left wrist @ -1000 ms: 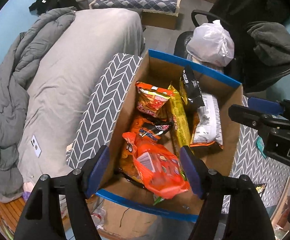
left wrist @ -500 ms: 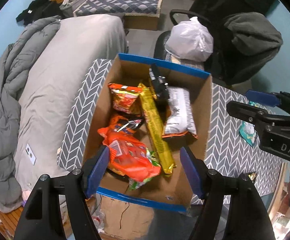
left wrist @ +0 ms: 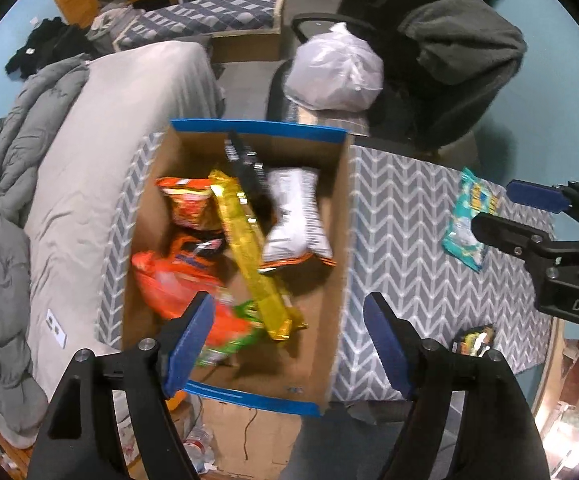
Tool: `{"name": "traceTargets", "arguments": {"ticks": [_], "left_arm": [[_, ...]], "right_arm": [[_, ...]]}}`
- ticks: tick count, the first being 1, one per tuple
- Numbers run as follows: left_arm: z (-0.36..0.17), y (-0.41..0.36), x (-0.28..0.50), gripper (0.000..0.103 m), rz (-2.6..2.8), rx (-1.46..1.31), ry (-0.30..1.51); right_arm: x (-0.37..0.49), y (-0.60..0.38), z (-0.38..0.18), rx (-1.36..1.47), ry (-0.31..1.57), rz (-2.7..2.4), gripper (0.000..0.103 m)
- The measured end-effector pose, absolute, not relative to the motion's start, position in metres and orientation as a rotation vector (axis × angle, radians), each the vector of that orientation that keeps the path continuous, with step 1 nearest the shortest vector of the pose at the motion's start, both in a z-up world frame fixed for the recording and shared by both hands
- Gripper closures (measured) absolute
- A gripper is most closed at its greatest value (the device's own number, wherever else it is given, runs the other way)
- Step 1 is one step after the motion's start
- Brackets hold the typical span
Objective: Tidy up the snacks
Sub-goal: 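Move both open tools back over the teal pack and black pack on the table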
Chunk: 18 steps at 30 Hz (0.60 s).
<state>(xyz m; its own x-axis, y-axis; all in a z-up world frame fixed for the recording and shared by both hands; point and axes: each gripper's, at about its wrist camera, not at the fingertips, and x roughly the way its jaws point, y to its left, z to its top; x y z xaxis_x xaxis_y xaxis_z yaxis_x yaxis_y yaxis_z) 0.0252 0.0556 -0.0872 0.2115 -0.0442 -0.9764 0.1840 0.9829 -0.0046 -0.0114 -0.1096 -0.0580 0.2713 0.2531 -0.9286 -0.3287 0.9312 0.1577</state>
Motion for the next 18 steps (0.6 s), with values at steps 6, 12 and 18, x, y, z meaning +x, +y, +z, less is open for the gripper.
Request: {"name": "traceTargets", "arguments": {"ticks": [6,12,18], "left_arm": [[-0.091,0.018,0.015,0.025,-0.219,0.182,1.358],[-0.097,-0.014,0.001,0.025,-0.267,0.209,1.375],[-0.118,-0.043,-0.016,0.025,-0.303,0.252,1.418]], "right_arm": [[-0.029,-0.144,-0.069,-0.07,1.265,0.387,0.031],[-0.051,-0.183,-0.091,-0.055,1.31,0.389,0.031],[-0.07,-0.212,-0.115,-0.075,1.36,0.419,0.03]]}}
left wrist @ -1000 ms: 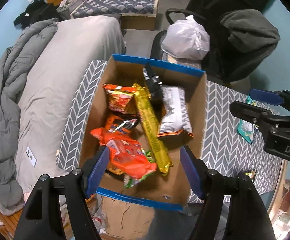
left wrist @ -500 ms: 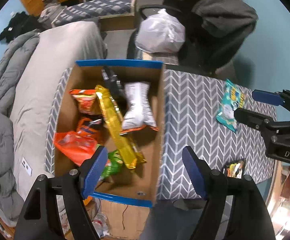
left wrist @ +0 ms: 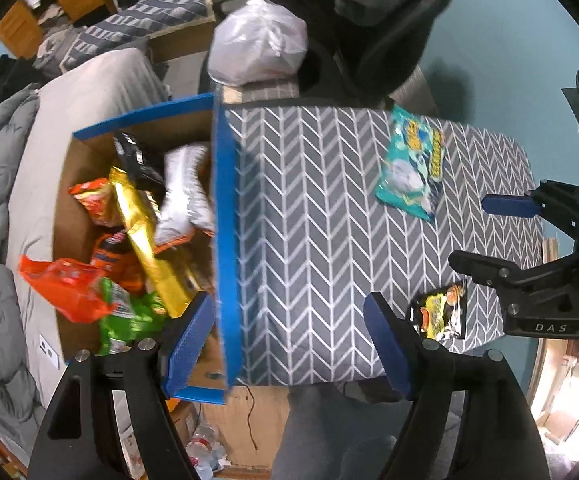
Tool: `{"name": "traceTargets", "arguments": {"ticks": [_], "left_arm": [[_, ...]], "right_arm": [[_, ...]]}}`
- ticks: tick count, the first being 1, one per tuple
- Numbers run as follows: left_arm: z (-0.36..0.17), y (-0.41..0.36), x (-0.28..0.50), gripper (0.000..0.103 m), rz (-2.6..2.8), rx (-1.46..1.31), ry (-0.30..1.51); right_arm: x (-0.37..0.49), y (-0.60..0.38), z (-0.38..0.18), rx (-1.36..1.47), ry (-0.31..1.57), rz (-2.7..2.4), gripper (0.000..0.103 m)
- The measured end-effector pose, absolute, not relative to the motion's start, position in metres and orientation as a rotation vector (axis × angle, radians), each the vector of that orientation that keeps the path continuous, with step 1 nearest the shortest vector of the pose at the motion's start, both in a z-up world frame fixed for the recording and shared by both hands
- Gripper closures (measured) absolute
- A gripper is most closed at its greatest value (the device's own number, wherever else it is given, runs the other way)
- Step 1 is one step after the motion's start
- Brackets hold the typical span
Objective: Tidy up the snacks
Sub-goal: 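Move both open tools back over the teal pack and black pack on the table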
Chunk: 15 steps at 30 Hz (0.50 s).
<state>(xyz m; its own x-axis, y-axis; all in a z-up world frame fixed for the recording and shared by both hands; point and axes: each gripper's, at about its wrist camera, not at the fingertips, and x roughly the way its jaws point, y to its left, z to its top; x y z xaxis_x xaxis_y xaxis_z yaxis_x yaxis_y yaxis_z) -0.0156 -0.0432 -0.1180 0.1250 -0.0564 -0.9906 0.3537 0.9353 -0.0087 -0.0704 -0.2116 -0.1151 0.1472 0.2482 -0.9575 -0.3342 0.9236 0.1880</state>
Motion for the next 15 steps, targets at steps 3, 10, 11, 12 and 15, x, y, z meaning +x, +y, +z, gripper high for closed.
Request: {"name": "traceTargets", "arguments": {"ticks": [3,10,11,12,15], "left_arm": [[-0.13,-0.054,-0.023,0.025,-0.313,0.27,1.435],[-0.161,-0.075,-0.04,0.025,-0.336,0.362,1.427],[-0.167,-0.077,-0.043,0.025,-0.338,0.377,1.426],[-0.177,-0.08,-0.047,0.025,-0.337,0.405,1.439],[-0.192,-0.085,-0.056,0.025,-0.353,0.441,1.461]], "right_arm": [[-0.083,-0.221,-0.129,-0.104,1.381,0.447,0.03],[-0.11,-0.232,-0.168,-0.175,1.448,0.534,0.03],[-0.113,-0.233,-0.174,-0.183,1.46,0.551,0.029],[-0.117,-0.233,-0.18,-0.19,1.472,0.57,0.029],[-0.129,-0.232,-0.202,-0.239,1.525,0.624,0.029]]}}
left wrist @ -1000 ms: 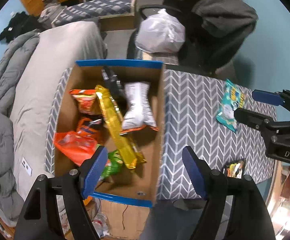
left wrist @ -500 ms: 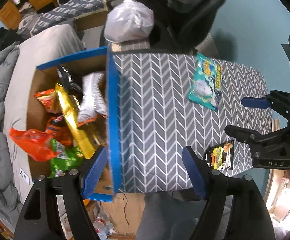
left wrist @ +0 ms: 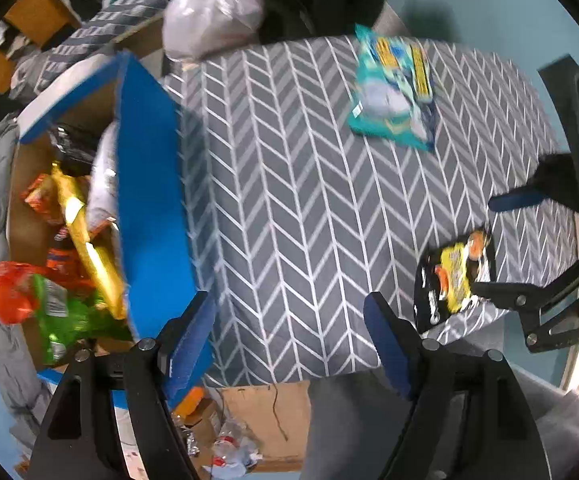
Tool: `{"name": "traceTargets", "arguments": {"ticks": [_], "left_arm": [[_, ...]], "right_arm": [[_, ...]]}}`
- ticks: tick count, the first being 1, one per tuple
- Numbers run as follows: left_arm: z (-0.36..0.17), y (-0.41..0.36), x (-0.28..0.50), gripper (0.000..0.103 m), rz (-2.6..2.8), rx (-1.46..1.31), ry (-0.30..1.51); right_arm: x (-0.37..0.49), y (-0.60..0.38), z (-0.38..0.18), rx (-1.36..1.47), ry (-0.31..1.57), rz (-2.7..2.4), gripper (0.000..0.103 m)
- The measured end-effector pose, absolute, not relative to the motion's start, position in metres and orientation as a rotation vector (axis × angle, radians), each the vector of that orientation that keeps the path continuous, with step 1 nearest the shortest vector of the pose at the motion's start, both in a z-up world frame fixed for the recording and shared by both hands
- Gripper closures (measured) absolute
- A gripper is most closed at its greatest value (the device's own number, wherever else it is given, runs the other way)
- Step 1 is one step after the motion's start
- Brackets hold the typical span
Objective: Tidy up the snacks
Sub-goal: 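Move both open tools back over the teal pack and black pack on the table, then grasp the black-and-yellow snack pack with the right tool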
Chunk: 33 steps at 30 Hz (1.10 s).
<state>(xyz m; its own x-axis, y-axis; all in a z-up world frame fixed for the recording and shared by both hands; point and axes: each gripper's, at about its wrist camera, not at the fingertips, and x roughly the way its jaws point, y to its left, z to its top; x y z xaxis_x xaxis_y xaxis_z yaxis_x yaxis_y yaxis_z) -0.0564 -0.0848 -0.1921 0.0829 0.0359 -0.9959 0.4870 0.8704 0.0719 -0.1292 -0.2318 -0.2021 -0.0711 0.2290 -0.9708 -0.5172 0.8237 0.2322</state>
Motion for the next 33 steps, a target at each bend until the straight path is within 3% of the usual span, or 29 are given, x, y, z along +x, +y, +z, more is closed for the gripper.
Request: {"name": "traceTargets", "arguments": {"ticks": [17,33], "left_arm": [[-0.249,-0.081,-0.092,0.025,-0.354,0.449,1.545],[-0.262,-0.065,-0.077,0.025,-0.355,0.417,1.578]], "right_arm": [[-0.166,-0.203,-0.253,-0.551,1.556,0.769,0.027],[-0.185,-0.188,-0.277,-0.576,1.534,0.714,0.025]]}}
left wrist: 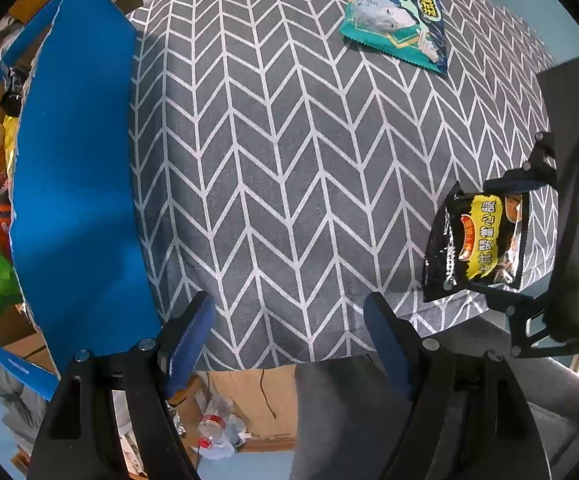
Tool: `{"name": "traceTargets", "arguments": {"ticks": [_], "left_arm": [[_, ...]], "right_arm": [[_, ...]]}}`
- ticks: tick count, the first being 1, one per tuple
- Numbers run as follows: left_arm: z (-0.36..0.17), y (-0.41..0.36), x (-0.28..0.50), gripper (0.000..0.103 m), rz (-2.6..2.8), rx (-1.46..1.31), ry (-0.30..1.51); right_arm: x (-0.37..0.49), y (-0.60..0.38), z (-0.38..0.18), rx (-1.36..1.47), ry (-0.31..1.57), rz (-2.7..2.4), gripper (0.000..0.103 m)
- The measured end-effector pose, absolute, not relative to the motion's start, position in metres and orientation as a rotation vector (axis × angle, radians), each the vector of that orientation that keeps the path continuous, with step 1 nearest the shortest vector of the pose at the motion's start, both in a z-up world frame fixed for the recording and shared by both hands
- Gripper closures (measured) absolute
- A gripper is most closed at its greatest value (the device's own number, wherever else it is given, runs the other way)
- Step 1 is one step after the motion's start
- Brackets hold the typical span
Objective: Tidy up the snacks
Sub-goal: 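Grasp the black-and-yellow snack pack with the right tool, then grasp the teal fish-print pack with the left tool while the right holds its black pack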
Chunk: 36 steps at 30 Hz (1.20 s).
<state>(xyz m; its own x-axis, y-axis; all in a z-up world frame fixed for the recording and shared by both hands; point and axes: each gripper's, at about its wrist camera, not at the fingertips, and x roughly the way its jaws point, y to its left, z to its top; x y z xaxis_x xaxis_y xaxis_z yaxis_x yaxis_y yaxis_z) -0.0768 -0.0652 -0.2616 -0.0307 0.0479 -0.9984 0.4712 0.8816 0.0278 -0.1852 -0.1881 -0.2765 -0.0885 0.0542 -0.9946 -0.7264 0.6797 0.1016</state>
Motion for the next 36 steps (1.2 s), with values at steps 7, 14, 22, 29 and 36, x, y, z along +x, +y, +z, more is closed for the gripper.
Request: {"name": "traceTargets", "arguments": {"ticks": [7,14,22,29,36], "left_arm": [[-0.25,-0.083,-0.057,0.025,-0.382,0.417,1.561],[-0.239,-0.115,-0.025,0.024,-0.415,0.438,1.53],[-0.223,-0.177,0.035,0.022,-0.461,0.379,1.494],[-0.223,-0.228,0.084,0.022,-0.48,0.334,1.472],[-0.241,-0.258,0.1,0.022,-0.515,0.347,1.458]], "right_arm": [[-0.183,-0.204,-0.274,-0.348,1.517,0.579,0.034],[-0.172,-0.257,-0.273,0.015,1.503,0.352,0.039],[-0.166,-0.321,-0.267,0.267,1.449,0.16,0.039],[-0.144,-0.358,-0.247,0.354,1.392,0.046,0.039],[-0.124,-0.388,-0.236,0.428,1.361,-0.006,0.039]]}}
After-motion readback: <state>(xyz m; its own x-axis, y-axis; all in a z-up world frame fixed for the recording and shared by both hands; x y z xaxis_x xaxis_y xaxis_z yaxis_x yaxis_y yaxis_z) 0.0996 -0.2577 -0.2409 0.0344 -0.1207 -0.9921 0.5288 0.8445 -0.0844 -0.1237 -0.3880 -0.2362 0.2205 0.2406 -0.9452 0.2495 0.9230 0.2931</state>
